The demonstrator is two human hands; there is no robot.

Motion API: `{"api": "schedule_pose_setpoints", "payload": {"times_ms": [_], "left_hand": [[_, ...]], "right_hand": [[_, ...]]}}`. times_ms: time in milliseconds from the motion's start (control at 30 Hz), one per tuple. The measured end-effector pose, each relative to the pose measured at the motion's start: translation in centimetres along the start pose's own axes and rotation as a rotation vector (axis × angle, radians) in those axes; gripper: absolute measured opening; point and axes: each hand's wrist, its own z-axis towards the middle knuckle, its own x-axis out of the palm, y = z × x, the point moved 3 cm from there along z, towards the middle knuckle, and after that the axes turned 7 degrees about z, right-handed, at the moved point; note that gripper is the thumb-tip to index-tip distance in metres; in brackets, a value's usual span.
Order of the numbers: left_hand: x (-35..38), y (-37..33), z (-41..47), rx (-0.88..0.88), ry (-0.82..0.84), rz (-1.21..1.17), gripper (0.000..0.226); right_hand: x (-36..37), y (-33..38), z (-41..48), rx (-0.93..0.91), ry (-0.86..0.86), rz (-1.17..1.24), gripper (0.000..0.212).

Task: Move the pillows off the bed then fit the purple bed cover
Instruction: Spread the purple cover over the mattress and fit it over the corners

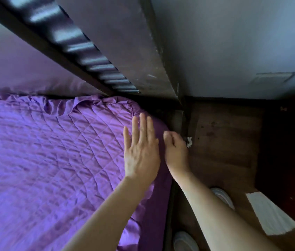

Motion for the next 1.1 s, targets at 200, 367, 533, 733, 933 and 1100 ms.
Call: {"api": "schedule_pose_setpoints", "payload": {"times_ms": [200,367,533,733,933,1100], "left_hand": [[1.7,2.3,-8.0,-0.359,0.232,-0.358,0.079],[1.5,1.9,-9.0,-0.335,0.248,-0.454,0.083],[0.9,4.3,-7.9,-0.324,0.274,-0.440,0.074],[1.0,6.4,-8.4,-0.179,0.386,-0.486,0.078],[0.7,12.7,-4.7,-0.350,0.144,-0.525,0.053],[2.7,18.7,1.4,-0.619,0.135,-0.605,0.062]], "right_hand": [[1.5,4.1,-2.1,-0.168,0.056,-0.697,0.049],[1.9,6.3,-2.4,-0.397,0.031,-0.899,0.031],[2.1,7.7,-2.5,-0.550,-0.083,-0.974,0.021],[1.6,7.3,-2.5,-0.535,-0.122,-1.071,0.017],[8.3,8.8,-4.0,-1.133,0.300,-1.177,0.042],[11.6,6.9,-2.4,-1.003,0.434,-1.402,0.064]]}}
